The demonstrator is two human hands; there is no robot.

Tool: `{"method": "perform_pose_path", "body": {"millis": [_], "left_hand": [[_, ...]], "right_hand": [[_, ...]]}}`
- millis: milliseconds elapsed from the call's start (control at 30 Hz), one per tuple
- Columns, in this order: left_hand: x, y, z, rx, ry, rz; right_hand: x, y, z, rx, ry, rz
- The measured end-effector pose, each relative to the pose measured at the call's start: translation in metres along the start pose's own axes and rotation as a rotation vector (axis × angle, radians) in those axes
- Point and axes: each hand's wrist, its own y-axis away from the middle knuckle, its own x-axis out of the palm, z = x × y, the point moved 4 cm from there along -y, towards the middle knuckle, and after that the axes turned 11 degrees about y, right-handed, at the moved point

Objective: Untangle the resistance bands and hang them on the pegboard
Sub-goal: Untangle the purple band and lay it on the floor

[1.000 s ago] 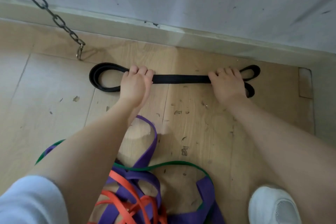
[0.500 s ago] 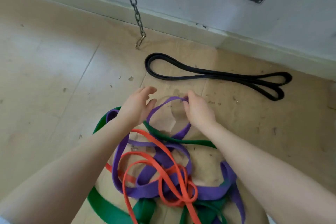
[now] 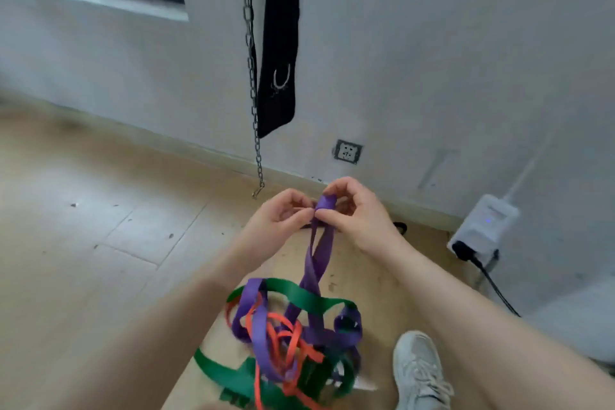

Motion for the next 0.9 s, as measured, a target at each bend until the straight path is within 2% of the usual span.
{"method": "perform_pose_path", "body": {"millis": [167,333,400,533,700,800,900], "left_hand": [[0.047,0.040,-0.111,0.211,0.081,0.070],[0.082,0.069,-0.234,0.521,0.135,-0.015],[0.093,0.082,-0.278,0.628,0.132,-0.018],[0.108,0.105,-0.336,0.752,0.089,0.013],[0.102,0.107,-0.332,0.700,-0.106,-0.016],[0.101,0.106,-0.332,0.717,-0.264,-0.110],[0.105,0.108,-0.356,0.848,-0.363,-0.182]], "right_hand": [[-0.075,0.045,0.095,-0.200,-0.201,-0.097],[-0.149,0.081,0.190,-0.408,-0.493,-0.227],[-0.174,0.095,0.224,-0.483,-0.536,-0.262],[-0.206,0.113,0.263,-0.537,-0.522,-0.257],[-0.213,0.126,0.251,-0.440,-0.413,-0.220],[-0.210,0.128,0.250,-0.401,-0.241,-0.282],[-0.221,0.128,0.268,-0.443,-0.115,-0.391]]}}
